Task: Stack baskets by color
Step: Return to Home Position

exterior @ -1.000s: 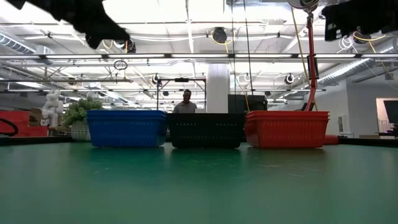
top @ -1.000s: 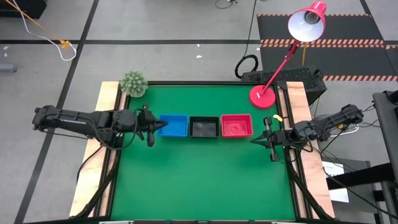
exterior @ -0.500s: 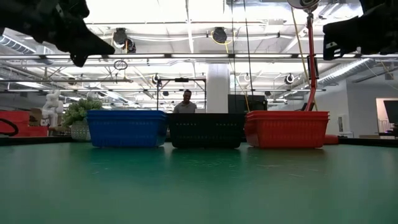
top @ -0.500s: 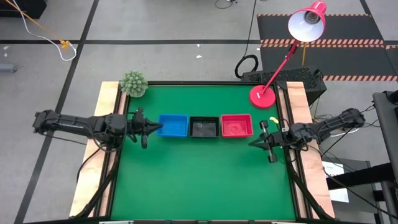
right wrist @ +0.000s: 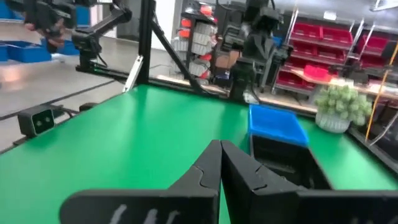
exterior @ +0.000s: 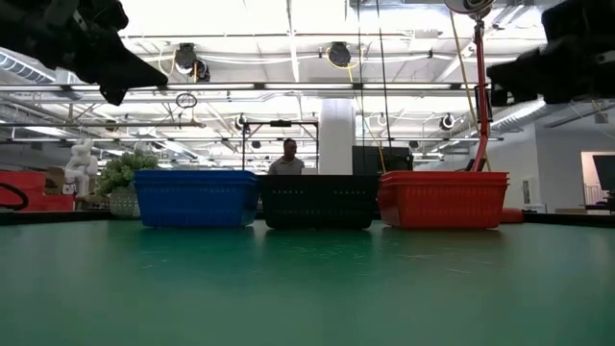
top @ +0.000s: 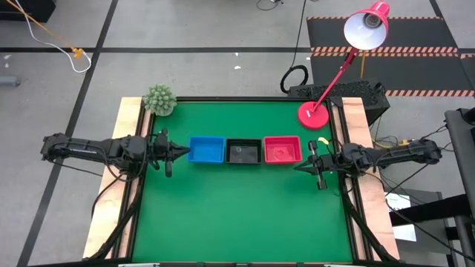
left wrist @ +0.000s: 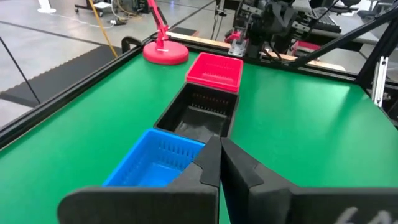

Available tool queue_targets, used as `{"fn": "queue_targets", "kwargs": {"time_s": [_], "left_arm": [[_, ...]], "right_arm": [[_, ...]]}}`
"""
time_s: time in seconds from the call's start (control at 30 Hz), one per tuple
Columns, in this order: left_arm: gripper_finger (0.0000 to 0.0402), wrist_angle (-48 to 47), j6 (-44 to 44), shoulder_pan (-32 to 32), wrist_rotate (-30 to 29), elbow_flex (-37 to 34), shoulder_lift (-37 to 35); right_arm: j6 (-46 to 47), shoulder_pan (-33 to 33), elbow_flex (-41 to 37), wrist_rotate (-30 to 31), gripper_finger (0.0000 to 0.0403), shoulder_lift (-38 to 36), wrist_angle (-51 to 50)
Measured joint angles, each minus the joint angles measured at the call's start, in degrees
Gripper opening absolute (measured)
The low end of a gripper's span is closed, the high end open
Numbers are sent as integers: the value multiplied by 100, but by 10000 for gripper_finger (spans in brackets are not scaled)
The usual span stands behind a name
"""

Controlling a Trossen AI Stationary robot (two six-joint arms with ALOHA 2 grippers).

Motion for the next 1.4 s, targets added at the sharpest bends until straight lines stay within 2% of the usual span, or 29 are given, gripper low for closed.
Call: {"fn": "queue_targets", "kwargs": {"time_s": [0.1, 0.37, 0.63, 0.8, 1.0, 1.2, 1.4], "left_arm": [[5, -31, 22, 0, 2, 0, -16], [6, -75, 11, 0, 2, 0, -16], [5, -71, 24, 0, 0, 0, -97], [5, -80, 76, -2, -36, 0, -245], [3, -147, 101, -1, -57, 0, -429], [3, -200, 307, -7, -10, 0, -572], [3, -702, 359, -7, 14, 0, -860]], "right_arm": [[161, -128, -215, -167, 0, 3, 419], [187, -174, -275, -24, 0, -149, 365], [45, -171, -286, 156, 0, -1017, 265], [-42, -171, -293, 256, 0, -1676, -175], [-257, -171, -279, 306, 0, -1665, -208], [-72, -171, -279, 299, 0, -1663, -831], [-268, -171, -279, 292, 0, -1661, -1032]]}}
